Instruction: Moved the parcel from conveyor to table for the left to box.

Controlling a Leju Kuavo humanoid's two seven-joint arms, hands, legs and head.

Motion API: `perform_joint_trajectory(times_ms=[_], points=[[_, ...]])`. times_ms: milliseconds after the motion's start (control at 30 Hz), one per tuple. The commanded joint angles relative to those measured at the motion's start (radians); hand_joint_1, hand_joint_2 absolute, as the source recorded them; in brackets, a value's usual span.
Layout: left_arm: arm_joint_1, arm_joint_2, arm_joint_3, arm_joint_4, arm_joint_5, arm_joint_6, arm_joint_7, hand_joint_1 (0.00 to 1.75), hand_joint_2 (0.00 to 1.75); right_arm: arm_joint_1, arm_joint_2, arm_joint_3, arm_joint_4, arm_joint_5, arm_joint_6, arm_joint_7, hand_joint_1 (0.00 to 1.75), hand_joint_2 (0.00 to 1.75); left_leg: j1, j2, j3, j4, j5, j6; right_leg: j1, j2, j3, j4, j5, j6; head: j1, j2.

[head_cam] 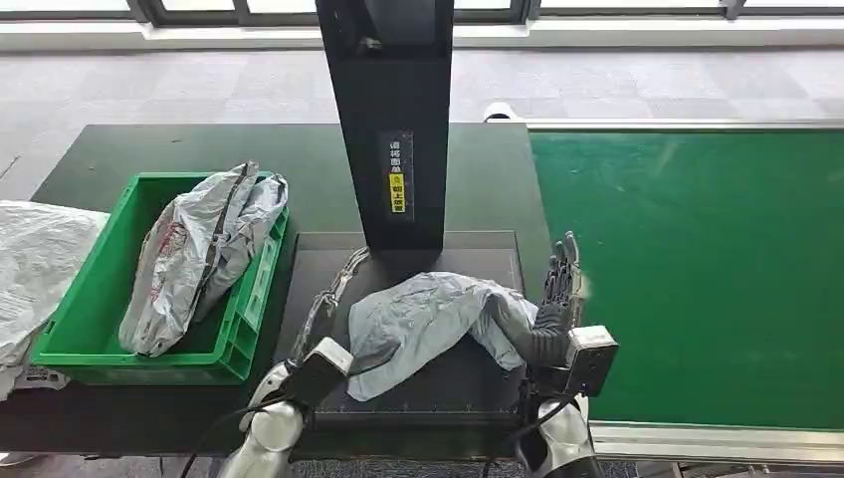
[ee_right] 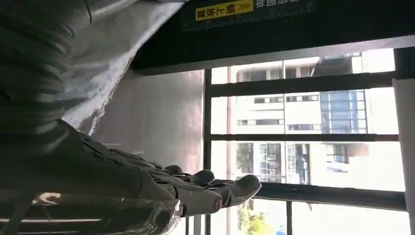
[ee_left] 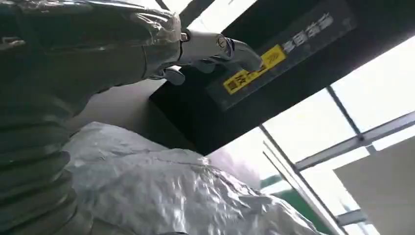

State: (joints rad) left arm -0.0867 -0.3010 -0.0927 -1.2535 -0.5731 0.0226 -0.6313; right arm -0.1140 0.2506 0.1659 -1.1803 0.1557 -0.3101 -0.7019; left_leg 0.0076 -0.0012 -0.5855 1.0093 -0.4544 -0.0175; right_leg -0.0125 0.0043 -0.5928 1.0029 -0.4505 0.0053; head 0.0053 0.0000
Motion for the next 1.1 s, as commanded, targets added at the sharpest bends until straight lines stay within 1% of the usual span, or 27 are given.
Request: perform_joint_trajectory(times_ms=[33,100,167,233,267,333,400,433,467,533,767,1100], points=[[-0.058,0.030,-0.038,0.196,-0.116,0.074,0.090,0.00,1.75,0.004,-0.018,-0.042,-0.026,0.014,-0.008,0.004,0.00,1.75,0.000,-0.003,0.003,-0.002,0.001,0.000,0.001,-0.003,0.004,-0.003,0.000,-0.001,0.000,0.000],[-0.057,0.035,-0.045,0.200,-0.140,0.074,0.105,0.00,1.75,0.003,-0.017,-0.043,-0.025,0.014,-0.006,0.004,0.00,1.75,0.000,-0.002,0.002,-0.002,0.001,0.000,0.001,-0.002,0.002,-0.002,0.000,0.000,0.000,0.000],[-0.058,0.040,-0.062,0.219,-0.207,0.089,0.149,0.00,1.75,-0.002,-0.014,-0.046,-0.017,0.019,-0.002,0.004,0.00,1.75,-0.001,-0.001,0.001,-0.001,0.000,0.000,0.000,-0.002,0.001,-0.001,0.000,0.000,0.000,0.000],[-0.059,0.038,-0.066,0.232,-0.224,0.097,0.160,0.00,1.75,-0.004,-0.013,-0.047,-0.016,0.019,-0.001,0.004,0.00,1.75,0.000,-0.002,0.003,-0.003,0.001,0.001,0.001,-0.002,0.004,-0.003,0.000,-0.001,0.000,0.000],[-0.062,0.039,-0.069,0.240,-0.243,0.106,0.172,0.05,1.75,-0.004,-0.013,-0.048,-0.016,0.020,-0.001,0.004,0.00,1.75,-0.001,-0.002,0.003,-0.003,0.001,0.000,0.001,-0.002,0.003,-0.002,0.000,0.000,0.000,0.000],[-0.066,0.039,-0.079,0.259,-0.274,0.111,0.190,0.07,1.75,-0.005,-0.012,-0.049,-0.015,0.021,0.000,0.004,0.00,1.75,-0.001,-0.002,0.003,-0.003,0.001,0.001,0.001,-0.002,0.004,-0.003,0.000,0.000,0.000,0.000],[-0.072,0.040,-0.090,0.283,-0.323,0.121,0.219,0.19,1.75,-0.006,-0.010,-0.052,-0.010,0.021,-0.001,0.004,0.00,1.75,-0.001,-0.001,0.002,-0.002,0.001,0.000,0.000,-0.001,0.002,-0.001,0.000,0.000,0.000,0.000],[-0.076,0.040,-0.096,0.295,-0.346,0.129,0.230,1.66,1.75,-0.006,-0.010,-0.053,-0.008,0.022,-0.001,0.004,0.00,1.75,-0.001,-0.001,0.002,-0.001,0.001,0.000,0.000,-0.002,0.002,-0.001,0.000,0.000,0.000,0.000],[-0.078,0.038,-0.097,0.302,-0.356,0.137,0.236,1.75,1.75,-0.007,-0.010,-0.053,-0.009,0.022,-0.002,0.004,0.00,1.75,-0.001,-0.002,0.003,-0.002,0.001,0.000,0.000,-0.002,0.003,-0.002,0.000,0.000,0.000,0.000],[-0.087,0.027,-0.088,0.318,-0.378,0.159,0.247,1.75,1.75,-0.005,-0.011,-0.054,-0.015,0.024,-0.003,0.004,0.00,1.75,-0.001,-0.001,0.002,-0.001,0.001,0.000,0.000,-0.002,0.002,-0.001,0.000,0.000,0.000,0.000],[-0.100,0.024,-0.087,0.331,-0.432,0.170,0.278,1.75,1.75,0.005,-0.012,-0.062,-0.033,0.025,-0.004,0.004,0.00,1.75,0.000,-0.001,0.002,-0.002,0.001,0.000,0.001,-0.002,0.004,-0.002,0.000,0.000,0.000,0.000],[-0.109,0.019,-0.079,0.351,-0.457,0.195,0.289,1.75,1.75,0.016,-0.014,-0.064,-0.060,0.027,-0.009,0.004,0.00,1.75,-0.001,-0.001,0.004,-0.003,0.000,0.000,0.000,-0.001,0.004,-0.002,0.000,0.000,0.000,0.000]])
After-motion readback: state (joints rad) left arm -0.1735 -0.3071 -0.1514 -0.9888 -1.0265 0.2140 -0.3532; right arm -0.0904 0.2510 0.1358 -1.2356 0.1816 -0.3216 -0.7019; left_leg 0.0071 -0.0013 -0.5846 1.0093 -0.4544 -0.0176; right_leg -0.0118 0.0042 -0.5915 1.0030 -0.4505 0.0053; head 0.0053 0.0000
